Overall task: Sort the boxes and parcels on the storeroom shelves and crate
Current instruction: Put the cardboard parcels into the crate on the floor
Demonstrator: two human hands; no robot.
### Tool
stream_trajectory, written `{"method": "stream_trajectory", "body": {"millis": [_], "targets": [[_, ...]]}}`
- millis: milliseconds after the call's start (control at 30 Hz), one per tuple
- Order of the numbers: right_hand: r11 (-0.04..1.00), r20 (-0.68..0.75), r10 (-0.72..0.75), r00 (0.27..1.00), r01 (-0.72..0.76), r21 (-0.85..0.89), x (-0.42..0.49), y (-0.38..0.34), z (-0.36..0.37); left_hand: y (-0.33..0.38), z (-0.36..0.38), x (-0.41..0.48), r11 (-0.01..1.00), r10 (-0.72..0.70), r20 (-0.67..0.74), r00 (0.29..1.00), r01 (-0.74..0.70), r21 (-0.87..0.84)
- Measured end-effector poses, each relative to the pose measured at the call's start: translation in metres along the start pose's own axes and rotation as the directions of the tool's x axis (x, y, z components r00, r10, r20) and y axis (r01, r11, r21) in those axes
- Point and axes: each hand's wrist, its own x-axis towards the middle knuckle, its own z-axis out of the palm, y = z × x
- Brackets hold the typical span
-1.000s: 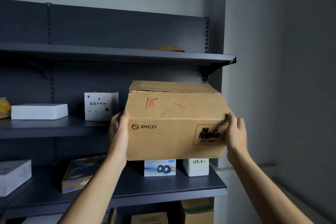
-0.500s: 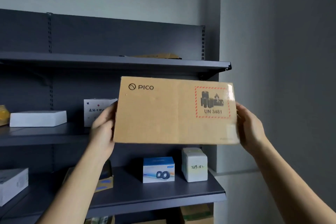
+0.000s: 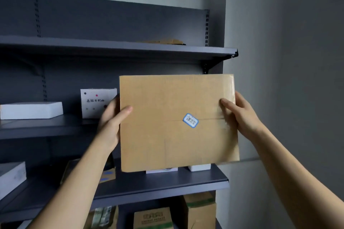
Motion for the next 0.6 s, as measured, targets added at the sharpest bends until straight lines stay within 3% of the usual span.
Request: {"method": "stream_trajectory", "body": {"millis": [200, 300, 433, 600], "targets": [[0.958, -0.007, 0.002, 1.000, -0.004, -0.287, 0.017, 0.016, 0.012, -0.014, -0.007, 0.013, 0.998, -0.058, -0.098, 0.993, 0.061, 0.024], [0.978, -0.002, 0.009, 1.000, -0.009, -0.210, 0.025, 0.025, 0.021, -0.019, -0.009, 0.020, 0.998, -0.055, -0.126, 0.991, 0.056, 0.006], [0.986, -0.084, 0.147, 0.986, -0.152, -0.066, 0.031, 0.042, 0.024, -0.027, -0.017, 0.033, 0.992, -0.087, -0.123, 0.988, 0.076, -0.096], [0.964, -0.164, 0.262, 0.951, -0.250, 0.094, 0.029, 0.048, 0.026, -0.034, -0.022, 0.039, 0.991, -0.132, -0.236, 0.963, 0.130, -0.028]]}}
